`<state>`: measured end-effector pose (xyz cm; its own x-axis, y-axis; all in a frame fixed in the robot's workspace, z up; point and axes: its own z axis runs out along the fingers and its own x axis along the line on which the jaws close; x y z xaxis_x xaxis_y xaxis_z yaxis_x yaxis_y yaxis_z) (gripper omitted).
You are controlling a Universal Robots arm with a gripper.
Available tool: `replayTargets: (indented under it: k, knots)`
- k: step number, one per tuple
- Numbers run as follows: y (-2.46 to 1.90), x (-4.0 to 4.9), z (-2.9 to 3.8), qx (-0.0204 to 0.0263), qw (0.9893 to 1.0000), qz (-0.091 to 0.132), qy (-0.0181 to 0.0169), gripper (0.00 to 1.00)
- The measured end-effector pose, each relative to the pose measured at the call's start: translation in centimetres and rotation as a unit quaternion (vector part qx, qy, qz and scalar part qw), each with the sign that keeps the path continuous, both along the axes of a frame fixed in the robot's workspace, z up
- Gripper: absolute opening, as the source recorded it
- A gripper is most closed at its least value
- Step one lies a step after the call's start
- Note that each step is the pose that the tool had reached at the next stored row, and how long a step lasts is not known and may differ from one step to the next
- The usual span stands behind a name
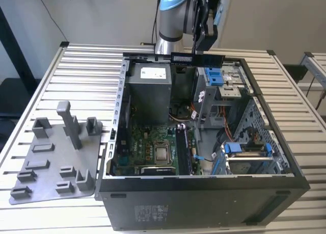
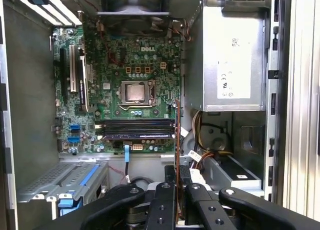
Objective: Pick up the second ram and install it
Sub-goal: 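Insert the second ram into the second slot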
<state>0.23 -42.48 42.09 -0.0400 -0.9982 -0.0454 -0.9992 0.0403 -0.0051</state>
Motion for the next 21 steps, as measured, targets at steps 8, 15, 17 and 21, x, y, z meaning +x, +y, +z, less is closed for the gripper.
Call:
replayTargets:
  k: [8,15,17,21]
  knots:
    - [0.00,0.00,0.00,-0.0001,1.0000,-0.001,0.0000,0.14]
    - [0.00,0.00,-0.01,0.0000,0.9991,-0.042,0.0000,0.14]
    - [0.00,0.00,-0.02,0.0000,0.9983,-0.058,0.0000,0.14]
    - [0.00,0.00,-0.03,0.0000,0.9961,-0.089,0.0000,0.14]
